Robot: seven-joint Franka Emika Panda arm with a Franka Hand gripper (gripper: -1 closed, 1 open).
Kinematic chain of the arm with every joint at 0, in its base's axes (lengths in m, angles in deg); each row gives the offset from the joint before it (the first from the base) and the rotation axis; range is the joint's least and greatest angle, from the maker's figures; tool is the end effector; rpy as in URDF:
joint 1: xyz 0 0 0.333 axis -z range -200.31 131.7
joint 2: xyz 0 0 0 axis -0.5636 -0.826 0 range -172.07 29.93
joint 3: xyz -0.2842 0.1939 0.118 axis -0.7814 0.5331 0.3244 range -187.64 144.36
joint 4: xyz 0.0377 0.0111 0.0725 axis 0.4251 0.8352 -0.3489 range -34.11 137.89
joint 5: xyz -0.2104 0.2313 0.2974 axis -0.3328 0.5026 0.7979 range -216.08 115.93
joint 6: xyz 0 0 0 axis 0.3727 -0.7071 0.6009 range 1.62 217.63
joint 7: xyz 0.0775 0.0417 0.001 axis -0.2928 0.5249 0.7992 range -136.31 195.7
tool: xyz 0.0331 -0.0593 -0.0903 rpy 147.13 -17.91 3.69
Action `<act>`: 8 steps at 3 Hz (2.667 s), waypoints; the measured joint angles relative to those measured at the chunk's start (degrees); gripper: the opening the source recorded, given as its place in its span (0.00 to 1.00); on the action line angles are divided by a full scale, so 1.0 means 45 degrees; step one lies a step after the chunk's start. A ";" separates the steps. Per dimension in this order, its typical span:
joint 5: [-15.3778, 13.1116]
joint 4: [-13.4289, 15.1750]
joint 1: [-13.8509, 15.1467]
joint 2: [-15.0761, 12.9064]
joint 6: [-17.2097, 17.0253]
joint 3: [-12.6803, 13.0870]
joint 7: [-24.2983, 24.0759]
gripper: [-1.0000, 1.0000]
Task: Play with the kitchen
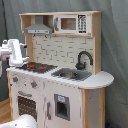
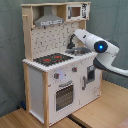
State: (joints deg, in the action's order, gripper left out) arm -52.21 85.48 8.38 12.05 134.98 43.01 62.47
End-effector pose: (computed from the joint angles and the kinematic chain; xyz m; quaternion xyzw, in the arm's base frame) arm 0.3075 0.4352 0.5945 0.6122 0.3734 0.2743 0.6407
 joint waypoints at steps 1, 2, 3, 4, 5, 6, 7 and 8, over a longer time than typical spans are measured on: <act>0.0184 -0.0456 0.0628 -0.0112 -0.0421 -0.0441 -0.0804 1.00; 0.0427 -0.0844 0.1239 -0.0223 -0.0896 -0.0840 -0.1961 1.00; 0.0645 -0.1297 0.1691 -0.0401 -0.1282 -0.1038 -0.2958 1.00; 0.0981 -0.1938 0.2194 -0.0760 -0.1611 -0.1074 -0.3887 1.00; 0.1545 -0.2772 0.2814 -0.1289 -0.1803 -0.1007 -0.4683 1.00; 0.2105 -0.3503 0.3349 -0.1762 -0.1846 -0.0894 -0.5198 1.00; 0.2738 -0.4303 0.3951 -0.2281 -0.1855 -0.0765 -0.5632 1.00; 0.3389 -0.5058 0.4535 -0.2798 -0.1863 -0.0660 -0.5984 1.00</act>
State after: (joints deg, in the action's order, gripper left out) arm -36.96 62.72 28.78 -0.54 126.60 40.04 35.54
